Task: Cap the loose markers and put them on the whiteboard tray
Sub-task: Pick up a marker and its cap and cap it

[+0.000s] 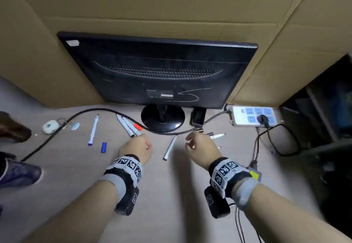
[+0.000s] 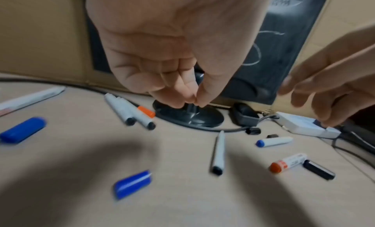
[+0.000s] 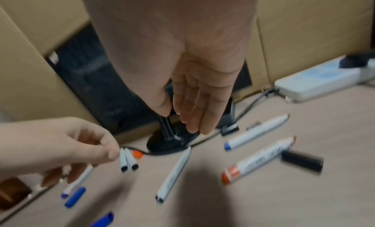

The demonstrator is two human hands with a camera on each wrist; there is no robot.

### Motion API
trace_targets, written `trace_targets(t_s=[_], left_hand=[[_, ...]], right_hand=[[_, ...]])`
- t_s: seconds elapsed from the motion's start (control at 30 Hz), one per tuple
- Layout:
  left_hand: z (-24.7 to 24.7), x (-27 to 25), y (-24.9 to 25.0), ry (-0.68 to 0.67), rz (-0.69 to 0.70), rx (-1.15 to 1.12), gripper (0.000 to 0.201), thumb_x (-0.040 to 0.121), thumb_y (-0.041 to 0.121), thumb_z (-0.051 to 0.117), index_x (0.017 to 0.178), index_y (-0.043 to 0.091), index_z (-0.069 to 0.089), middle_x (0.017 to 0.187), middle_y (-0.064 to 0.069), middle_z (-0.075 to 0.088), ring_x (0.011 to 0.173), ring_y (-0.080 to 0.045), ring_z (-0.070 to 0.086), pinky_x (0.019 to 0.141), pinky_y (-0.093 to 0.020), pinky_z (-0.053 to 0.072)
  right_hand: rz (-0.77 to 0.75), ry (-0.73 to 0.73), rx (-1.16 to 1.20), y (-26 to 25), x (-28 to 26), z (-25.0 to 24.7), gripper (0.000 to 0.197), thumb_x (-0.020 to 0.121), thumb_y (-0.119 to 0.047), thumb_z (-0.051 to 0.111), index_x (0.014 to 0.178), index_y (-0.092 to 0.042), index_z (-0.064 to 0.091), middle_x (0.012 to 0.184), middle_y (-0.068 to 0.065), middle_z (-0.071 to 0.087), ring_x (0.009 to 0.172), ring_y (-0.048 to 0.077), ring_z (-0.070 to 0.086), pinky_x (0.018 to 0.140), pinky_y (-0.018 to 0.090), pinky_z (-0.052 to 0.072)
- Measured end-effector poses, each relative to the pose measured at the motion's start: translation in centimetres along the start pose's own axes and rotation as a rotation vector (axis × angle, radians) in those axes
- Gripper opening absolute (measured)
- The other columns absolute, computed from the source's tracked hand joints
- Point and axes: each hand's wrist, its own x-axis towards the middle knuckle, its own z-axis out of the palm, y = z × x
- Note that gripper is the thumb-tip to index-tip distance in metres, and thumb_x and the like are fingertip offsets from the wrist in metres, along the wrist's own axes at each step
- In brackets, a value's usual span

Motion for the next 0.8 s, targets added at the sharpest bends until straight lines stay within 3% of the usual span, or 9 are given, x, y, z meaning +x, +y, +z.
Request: trace_targets(t_s=[0.1, 0.17, 0.27, 0.37, 0.53, 0.7, 0.8], left_hand=[[0.9, 0.8, -3.0, 0.004, -0.026, 0.003, 0.013, 0.094, 0.029, 0.047, 0.090, 0.023, 0.057, 0.093, 0.000, 0.067, 0.083, -0.030, 0.065, 0.070, -0.031, 0.050], [1.5, 1.0, -4.6, -0.009, -0.061, 0.009, 0.013, 0.094, 0.027, 0.047, 0.082, 0.024, 0.052, 0.088, 0.001, 0.066, 0.075, -0.028, 0.060, 0.064, -0.029, 0.048], [1.6, 1.6, -6.6, -0.012, -0.077, -0.001, 0.013, 0.091, 0.028, 0.049, 0.094, 0.026, 0.061, 0.091, 0.005, 0.069, 0.075, -0.026, 0.063, 0.060, -0.027, 0.046], [1.7, 2.2, -8.0, -0.033, -0.071, -0.021, 0.016, 0.090, 0.029, 0.052, 0.100, 0.027, 0.064, 0.095, 0.008, 0.071, 0.079, -0.025, 0.065, 0.066, -0.028, 0.050], [1.8, 2.9, -8.6, -0.066, -0.035, -0.013, 0.015, 0.091, 0.030, 0.054, 0.101, 0.028, 0.065, 0.096, 0.009, 0.072, 0.082, -0.024, 0.068, 0.067, -0.027, 0.052], [2.1, 3.5, -8.6, -0.076, -0.019, -0.030, 0.014, 0.091, 0.031, 0.056, 0.102, 0.028, 0.065, 0.097, 0.011, 0.073, 0.086, -0.022, 0.070, 0.066, -0.027, 0.053], [2.3, 3.7, -7.9, -0.105, 0.002, -0.031, 0.013, 0.091, 0.031, 0.057, 0.102, 0.028, 0.064, 0.094, 0.010, 0.073, 0.085, -0.022, 0.070, 0.066, -0.028, 0.054]], right_hand=[[0.075, -0.015, -0.043, -0.8, 1.9, 3.0, 0.021, 0.090, -0.024, 0.057, 0.099, -0.010, 0.069, 0.100, 0.012, 0.075, 0.098, 0.032, 0.070, 0.085, 0.035, 0.056], [0.168, -0.078, -0.050, -1.7, 2.7, 4.6, 0.023, 0.090, -0.027, 0.057, 0.091, -0.008, 0.068, 0.093, 0.013, 0.073, 0.092, 0.035, 0.069, 0.078, 0.033, 0.055], [0.303, -0.104, -0.018, -2.5, 3.7, 6.2, 0.030, 0.091, -0.036, 0.055, 0.076, -0.011, 0.061, 0.080, 0.012, 0.068, 0.077, 0.035, 0.065, 0.071, 0.032, 0.054], [0.400, -0.094, 0.016, -2.4, 4.8, 8.0, 0.037, 0.093, -0.043, 0.056, 0.080, -0.010, 0.065, 0.081, 0.009, 0.068, 0.079, 0.034, 0.070, 0.075, 0.034, 0.059], [0.483, -0.101, 0.082, -1.5, 5.8, 9.8, 0.040, 0.080, -0.051, 0.057, 0.076, -0.014, 0.074, 0.071, 0.003, 0.075, 0.061, 0.027, 0.074, 0.066, 0.040, 0.066], [0.489, -0.138, 0.180, -1.9, 5.6, 9.5, 0.024, 0.078, -0.028, 0.063, 0.066, -0.010, 0.074, 0.054, 0.003, 0.073, 0.054, 0.026, 0.075, 0.060, 0.039, 0.066], [0.477, -0.179, 0.476, -1.6, 4.9, 9.2, 0.014, 0.085, -0.014, 0.070, 0.076, -0.004, 0.070, 0.068, 0.013, 0.077, 0.062, 0.027, 0.078, 0.064, 0.048, 0.066]])
